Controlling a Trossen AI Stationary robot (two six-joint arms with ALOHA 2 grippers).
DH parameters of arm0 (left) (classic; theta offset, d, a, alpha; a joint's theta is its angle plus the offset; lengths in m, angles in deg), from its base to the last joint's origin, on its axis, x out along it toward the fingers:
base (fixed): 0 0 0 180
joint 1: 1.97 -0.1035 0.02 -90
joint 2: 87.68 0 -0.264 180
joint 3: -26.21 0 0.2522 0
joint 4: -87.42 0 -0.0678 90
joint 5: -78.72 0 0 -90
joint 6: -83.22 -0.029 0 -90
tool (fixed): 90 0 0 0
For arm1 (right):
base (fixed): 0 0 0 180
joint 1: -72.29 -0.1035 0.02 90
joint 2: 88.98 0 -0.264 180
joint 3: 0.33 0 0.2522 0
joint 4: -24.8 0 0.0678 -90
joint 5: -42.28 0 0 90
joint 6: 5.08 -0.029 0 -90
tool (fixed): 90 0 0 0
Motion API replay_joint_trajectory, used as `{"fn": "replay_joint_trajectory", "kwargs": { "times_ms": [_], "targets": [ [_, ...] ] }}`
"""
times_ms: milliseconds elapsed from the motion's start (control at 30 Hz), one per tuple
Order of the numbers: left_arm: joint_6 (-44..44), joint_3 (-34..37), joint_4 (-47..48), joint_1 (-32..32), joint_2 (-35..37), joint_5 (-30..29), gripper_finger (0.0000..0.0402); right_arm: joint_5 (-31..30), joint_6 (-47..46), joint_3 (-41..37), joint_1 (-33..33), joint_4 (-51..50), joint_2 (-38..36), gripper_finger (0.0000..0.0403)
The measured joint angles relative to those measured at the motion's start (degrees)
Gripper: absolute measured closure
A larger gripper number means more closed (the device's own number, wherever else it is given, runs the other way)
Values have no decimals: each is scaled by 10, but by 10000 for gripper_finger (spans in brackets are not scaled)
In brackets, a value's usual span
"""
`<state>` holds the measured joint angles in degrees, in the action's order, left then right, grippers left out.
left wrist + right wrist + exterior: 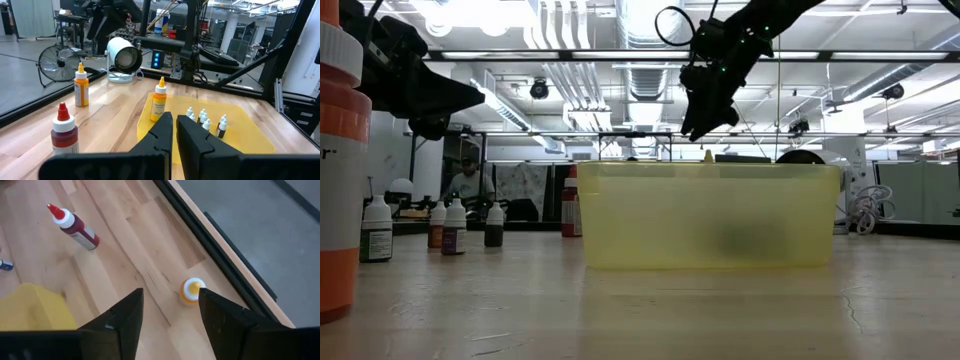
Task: Pick & Place food coloring
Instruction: Put the large yellow food coloring bottle into the yellow bin
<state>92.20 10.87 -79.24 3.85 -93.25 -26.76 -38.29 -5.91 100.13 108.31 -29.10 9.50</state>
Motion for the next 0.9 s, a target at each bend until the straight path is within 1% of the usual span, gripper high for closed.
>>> {"fn": "replay_joint_trajectory", "kwargs": {
  "times_ms": [67, 200, 300, 433, 533, 600, 900],
  "targets": [
    [0, 0, 0, 0, 0, 0, 402, 2, -1, 0, 3, -3, 0, 203],
    [0, 0, 0, 0, 0, 0, 402, 2, -5, 0, 5, -17, 0, 161],
    [0, 0, 0, 0, 0, 0, 402, 2, 9, 0, 6, -18, 7, 132],
    [0, 0, 0, 0, 0, 0, 402, 2, 22, 0, 8, -21, 18, 108],
    [0, 0, 0, 0, 0, 0, 402, 3, 19, 4, 11, -33, 29, 104],
    [0, 0, 0, 0, 0, 0, 402, 2, 22, 21, 12, -54, 42, 106],
    [0, 0, 0, 0, 0, 0, 402, -2, 47, 158, 12, -146, 127, 115]
  ]
}}
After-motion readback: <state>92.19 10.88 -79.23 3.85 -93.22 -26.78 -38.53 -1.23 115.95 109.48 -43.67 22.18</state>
